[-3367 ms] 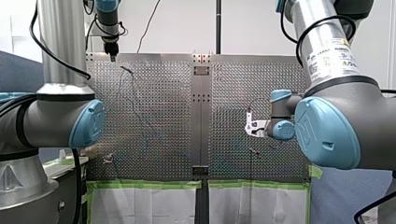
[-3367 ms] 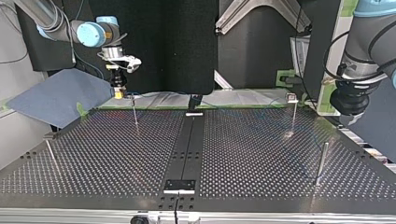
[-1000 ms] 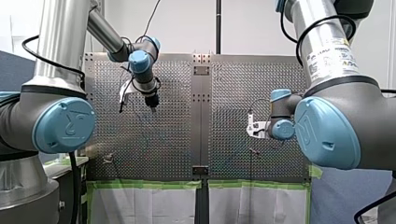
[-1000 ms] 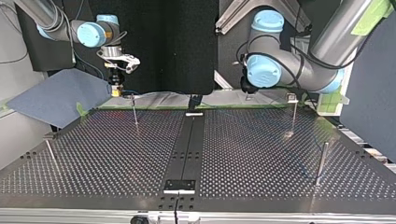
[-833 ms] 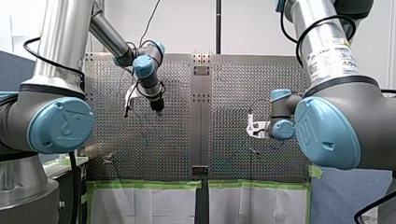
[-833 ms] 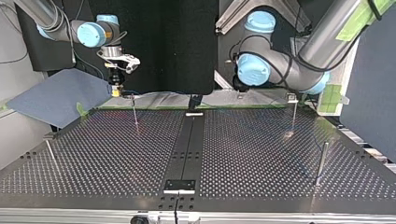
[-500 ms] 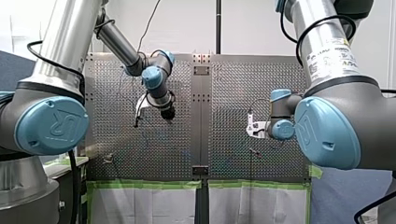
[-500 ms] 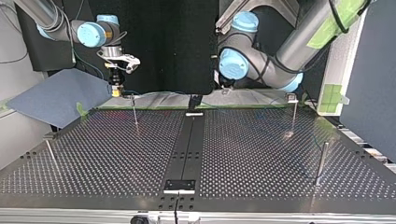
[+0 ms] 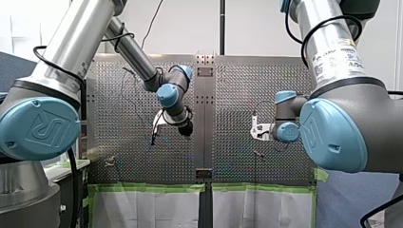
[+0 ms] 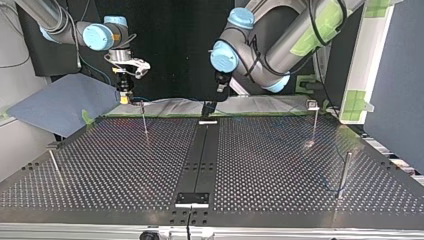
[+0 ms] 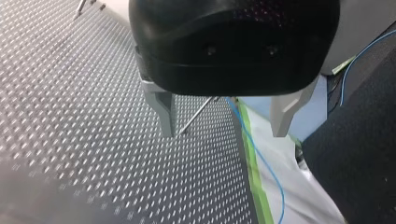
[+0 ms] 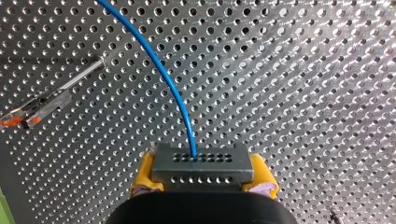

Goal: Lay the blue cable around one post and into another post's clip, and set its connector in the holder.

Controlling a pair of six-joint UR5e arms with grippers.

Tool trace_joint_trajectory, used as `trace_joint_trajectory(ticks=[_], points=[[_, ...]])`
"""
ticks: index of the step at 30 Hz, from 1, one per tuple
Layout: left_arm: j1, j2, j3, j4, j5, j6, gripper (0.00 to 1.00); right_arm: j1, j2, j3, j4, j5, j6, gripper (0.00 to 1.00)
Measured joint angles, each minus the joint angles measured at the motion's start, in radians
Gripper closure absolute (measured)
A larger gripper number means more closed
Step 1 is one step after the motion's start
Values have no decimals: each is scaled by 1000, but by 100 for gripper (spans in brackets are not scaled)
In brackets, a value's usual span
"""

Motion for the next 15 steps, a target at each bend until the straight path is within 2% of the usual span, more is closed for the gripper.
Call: trace_joint_trajectory(ticks=[9, 15], points=[[-63, -70, 63, 70, 24, -33, 0, 2, 0, 0, -1, -2, 0, 100], [-72, -122, 114, 122, 27, -47, 0, 2, 0, 0, -1, -3, 0, 100]])
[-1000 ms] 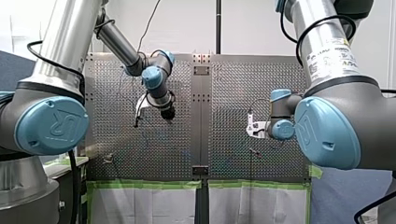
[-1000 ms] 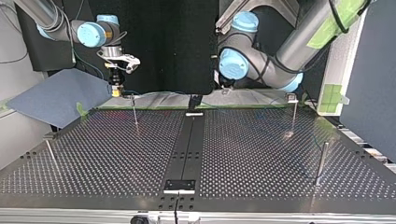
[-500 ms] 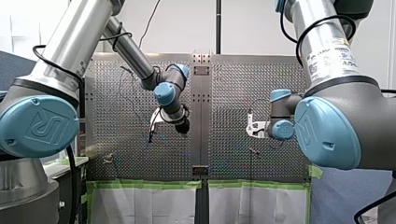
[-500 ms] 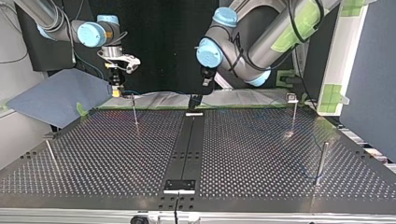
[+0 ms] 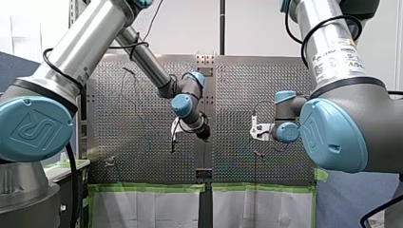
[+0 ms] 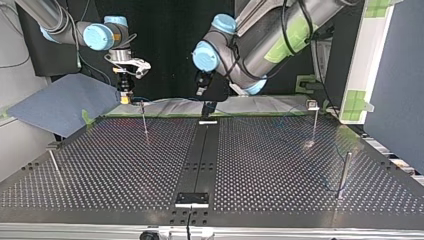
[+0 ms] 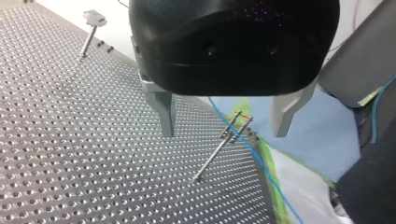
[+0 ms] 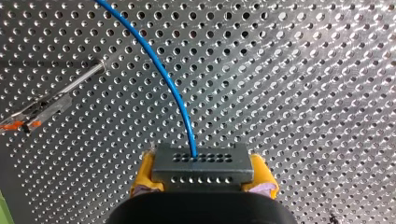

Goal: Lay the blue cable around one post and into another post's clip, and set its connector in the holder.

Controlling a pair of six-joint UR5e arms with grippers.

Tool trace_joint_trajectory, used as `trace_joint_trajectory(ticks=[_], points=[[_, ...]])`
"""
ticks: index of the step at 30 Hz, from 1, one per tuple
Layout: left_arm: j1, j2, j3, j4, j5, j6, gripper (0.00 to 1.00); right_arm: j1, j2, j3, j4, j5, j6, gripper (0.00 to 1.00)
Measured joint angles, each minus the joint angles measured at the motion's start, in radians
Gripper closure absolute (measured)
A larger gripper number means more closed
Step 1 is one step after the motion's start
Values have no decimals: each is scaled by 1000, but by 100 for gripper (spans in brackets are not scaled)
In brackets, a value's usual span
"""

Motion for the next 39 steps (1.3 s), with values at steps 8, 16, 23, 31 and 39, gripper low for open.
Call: trace_joint_trajectory(ticks=[8, 16, 23, 31, 39], points=[[18, -73, 27, 73, -19, -16, 0, 0, 0, 0, -1, 0, 0, 100], [20, -140, 28, 141, -25, -11, 0, 0, 0, 0, -2, 0, -1, 100], [12, -201, 28, 201, -23, -16, 0, 0, 0, 0, -2, 0, -2, 100], [5, -269, 72, 269, -12, -28, 0, 0, 0, 0, -2, 0, -2, 100], [-6, -337, 123, 338, -13, -53, 0, -3, 0, 0, -2, 0, -4, 100]])
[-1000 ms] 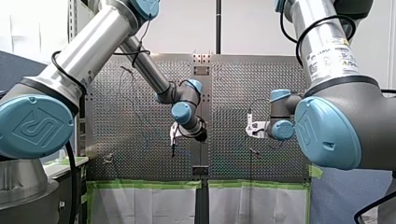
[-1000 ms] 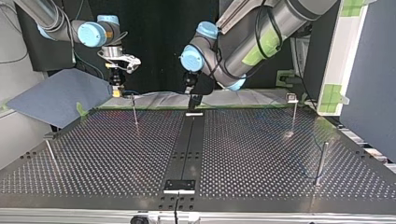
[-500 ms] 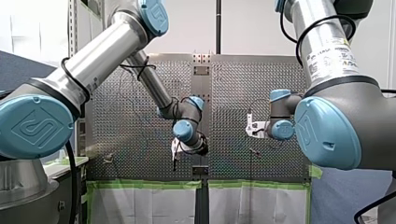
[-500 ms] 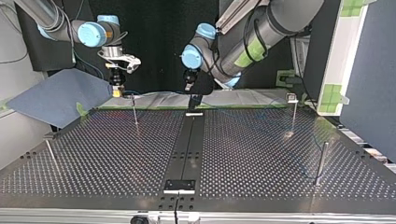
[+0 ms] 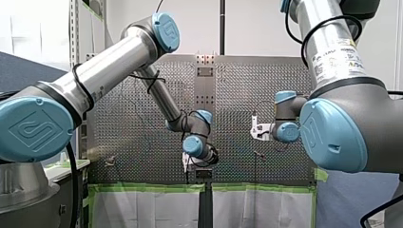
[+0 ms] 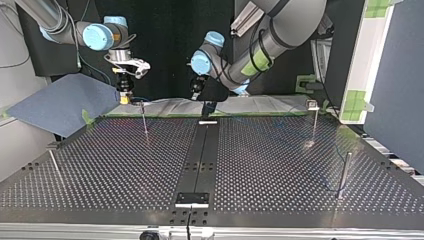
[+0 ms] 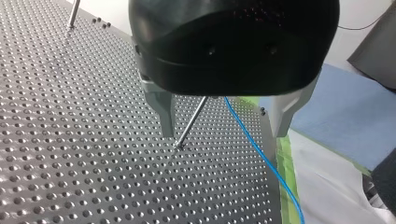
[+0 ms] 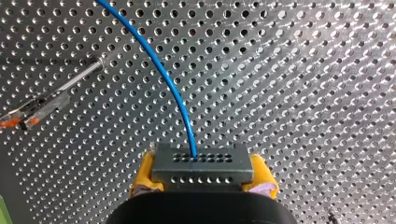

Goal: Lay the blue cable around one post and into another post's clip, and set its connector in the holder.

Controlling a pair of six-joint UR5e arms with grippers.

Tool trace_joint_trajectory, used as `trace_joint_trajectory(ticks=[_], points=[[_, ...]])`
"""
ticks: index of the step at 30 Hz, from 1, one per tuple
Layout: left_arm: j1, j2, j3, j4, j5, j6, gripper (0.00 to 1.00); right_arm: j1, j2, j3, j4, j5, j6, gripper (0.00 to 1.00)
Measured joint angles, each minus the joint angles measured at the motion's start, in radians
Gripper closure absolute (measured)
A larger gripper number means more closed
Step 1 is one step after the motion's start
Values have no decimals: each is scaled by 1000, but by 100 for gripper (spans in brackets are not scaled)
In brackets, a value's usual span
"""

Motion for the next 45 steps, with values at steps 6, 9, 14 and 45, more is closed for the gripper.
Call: trace_joint_trajectory(ticks=[6, 9, 14, 45], points=[[-2, -46, 4, 45, -13, -2, 0, -1, 0, 0, -1, 0, -1, 100], [-4, -70, 4, 69, -15, -1, 0, -1, 1, 0, -2, 0, -1, 100], [-8, -108, 9, 107, -15, -2, 0, -1, 1, 0, -3, 0, -1, 100], [-3, -349, 78, 384, -69, 24, 0, -2, 1, 0, -3, 0, -1, 100]])
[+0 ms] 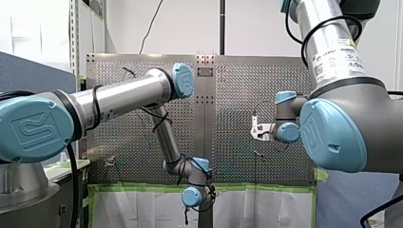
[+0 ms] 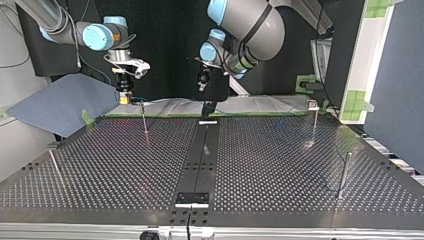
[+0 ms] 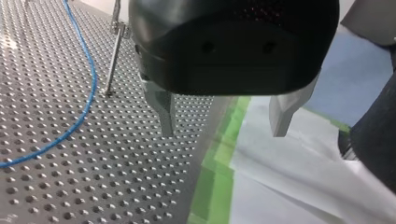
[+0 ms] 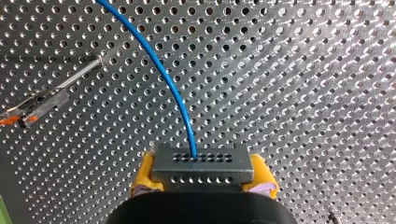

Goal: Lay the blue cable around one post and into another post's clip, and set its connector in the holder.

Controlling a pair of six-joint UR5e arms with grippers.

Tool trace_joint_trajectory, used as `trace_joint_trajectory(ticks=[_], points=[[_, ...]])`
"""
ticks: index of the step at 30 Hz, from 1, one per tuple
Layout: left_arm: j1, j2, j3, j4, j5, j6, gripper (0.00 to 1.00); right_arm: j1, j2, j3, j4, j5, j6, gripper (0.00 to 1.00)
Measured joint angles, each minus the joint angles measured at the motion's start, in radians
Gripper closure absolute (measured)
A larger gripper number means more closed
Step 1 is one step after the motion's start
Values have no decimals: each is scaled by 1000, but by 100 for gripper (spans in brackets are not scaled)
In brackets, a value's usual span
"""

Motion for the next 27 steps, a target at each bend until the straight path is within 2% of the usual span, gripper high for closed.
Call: trace_joint_trajectory(ticks=[7, 15, 27], points=[[-10, 56, 0, 63, -19, 42, 0, 0, 0, 0, 0, 0, 0, 100], [-14, 88, 0, 125, -24, 53, 0, 0, 0, 0, 1, 0, 0, 100], [-13, 87, 0, 134, -19, 67, 0, 0, 0, 0, 3, 0, 0, 100]])
